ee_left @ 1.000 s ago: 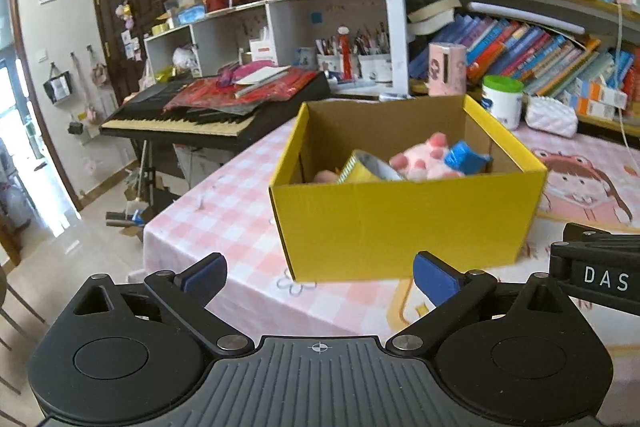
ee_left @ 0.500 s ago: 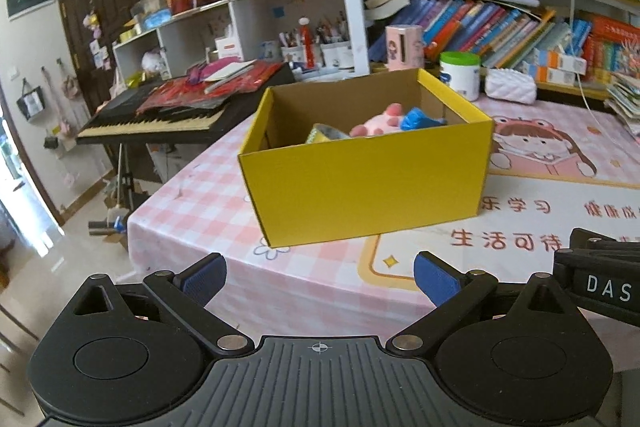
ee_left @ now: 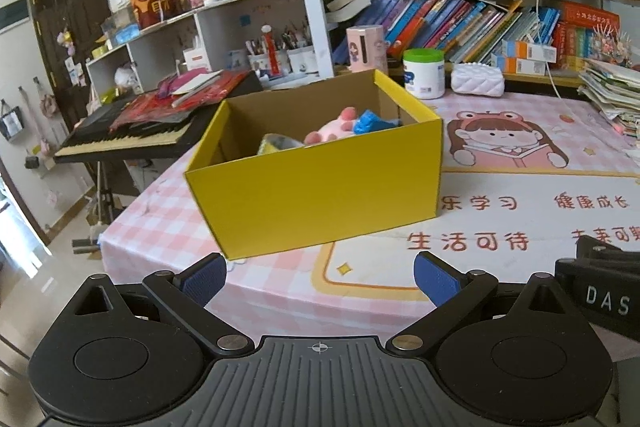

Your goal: Organize objects

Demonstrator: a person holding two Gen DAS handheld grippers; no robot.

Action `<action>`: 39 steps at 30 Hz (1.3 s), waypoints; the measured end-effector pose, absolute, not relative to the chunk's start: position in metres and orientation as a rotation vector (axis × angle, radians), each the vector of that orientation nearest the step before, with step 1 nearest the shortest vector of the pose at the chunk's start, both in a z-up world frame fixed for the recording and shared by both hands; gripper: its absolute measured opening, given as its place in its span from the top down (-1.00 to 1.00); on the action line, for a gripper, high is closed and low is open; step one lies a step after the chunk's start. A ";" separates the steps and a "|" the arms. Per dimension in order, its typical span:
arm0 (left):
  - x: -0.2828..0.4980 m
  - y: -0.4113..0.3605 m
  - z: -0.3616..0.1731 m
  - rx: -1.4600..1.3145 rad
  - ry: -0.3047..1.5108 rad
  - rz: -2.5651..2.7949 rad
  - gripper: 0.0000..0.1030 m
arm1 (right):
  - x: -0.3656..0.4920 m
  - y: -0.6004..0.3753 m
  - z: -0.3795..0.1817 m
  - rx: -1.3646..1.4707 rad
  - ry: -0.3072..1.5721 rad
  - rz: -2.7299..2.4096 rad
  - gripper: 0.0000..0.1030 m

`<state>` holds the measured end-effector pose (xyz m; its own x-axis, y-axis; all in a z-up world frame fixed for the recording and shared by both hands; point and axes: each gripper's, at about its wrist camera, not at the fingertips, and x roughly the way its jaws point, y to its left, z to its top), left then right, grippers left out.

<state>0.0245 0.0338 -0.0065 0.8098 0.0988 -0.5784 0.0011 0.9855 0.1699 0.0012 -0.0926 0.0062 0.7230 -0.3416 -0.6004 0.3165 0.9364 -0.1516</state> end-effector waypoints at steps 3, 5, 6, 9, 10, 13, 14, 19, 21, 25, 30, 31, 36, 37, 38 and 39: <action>0.028 0.026 -0.006 0.170 0.627 0.046 -0.96 | 0.003 -0.099 0.006 -0.039 0.677 -0.382 -1.00; 0.029 0.022 -0.007 0.172 0.630 0.043 -0.97 | 0.005 -0.104 0.006 -0.037 0.680 -0.394 -1.00; 0.030 0.020 -0.007 0.173 0.632 0.042 -0.97 | 0.006 -0.106 0.006 -0.037 0.681 -0.398 -1.00; 0.033 0.016 -0.008 0.171 0.643 0.040 -0.97 | 0.008 -0.109 0.006 -0.041 0.686 -0.405 -1.00; 0.034 0.015 -0.008 0.170 0.644 0.040 -0.97 | 0.009 -0.110 0.006 -0.041 0.686 -0.405 -1.00; 0.035 0.013 -0.008 0.170 0.649 0.041 -0.97 | 0.009 -0.110 0.006 -0.041 0.687 -0.405 -1.00; 0.036 0.012 -0.008 0.169 0.651 0.040 -0.97 | 0.009 -0.111 0.006 -0.041 0.688 -0.406 -1.00; 0.036 0.011 -0.008 0.171 0.655 0.046 -0.97 | 0.011 -0.115 0.005 -0.041 0.693 -0.401 -1.00; 0.036 0.011 -0.009 0.174 0.655 0.050 -0.97 | 0.012 -0.115 0.004 -0.041 0.695 -0.397 -1.00; 0.035 0.013 -0.008 0.178 0.655 0.058 -0.97 | 0.012 -0.112 0.003 -0.042 0.697 -0.389 -1.00; 0.033 0.016 -0.007 0.176 0.657 0.066 -0.97 | 0.010 -0.108 0.004 -0.046 0.695 -0.379 -1.00; 0.033 0.016 -0.007 0.176 0.658 0.066 -0.97 | 0.009 -0.107 0.004 -0.048 0.693 -0.379 -1.00; 0.031 0.019 -0.007 0.176 0.659 0.075 -0.99 | 0.008 -0.105 0.004 -0.050 0.694 -0.378 -1.00; 0.031 0.020 -0.007 0.174 0.660 0.076 -0.99 | 0.008 -0.105 0.004 -0.050 0.694 -0.377 -1.00; 0.031 0.020 -0.007 0.173 0.660 0.077 -1.00 | 0.007 -0.104 0.004 -0.050 0.694 -0.376 -1.00; 0.030 0.021 -0.007 0.172 0.661 0.078 -1.00 | 0.007 -0.103 0.004 -0.051 0.694 -0.375 -1.00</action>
<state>0.0304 0.0208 -0.0072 0.7871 0.1270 -0.6036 -0.0175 0.9828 0.1839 0.0068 -0.1029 0.0039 0.7045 -0.3543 -0.6149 0.3206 0.9319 -0.1697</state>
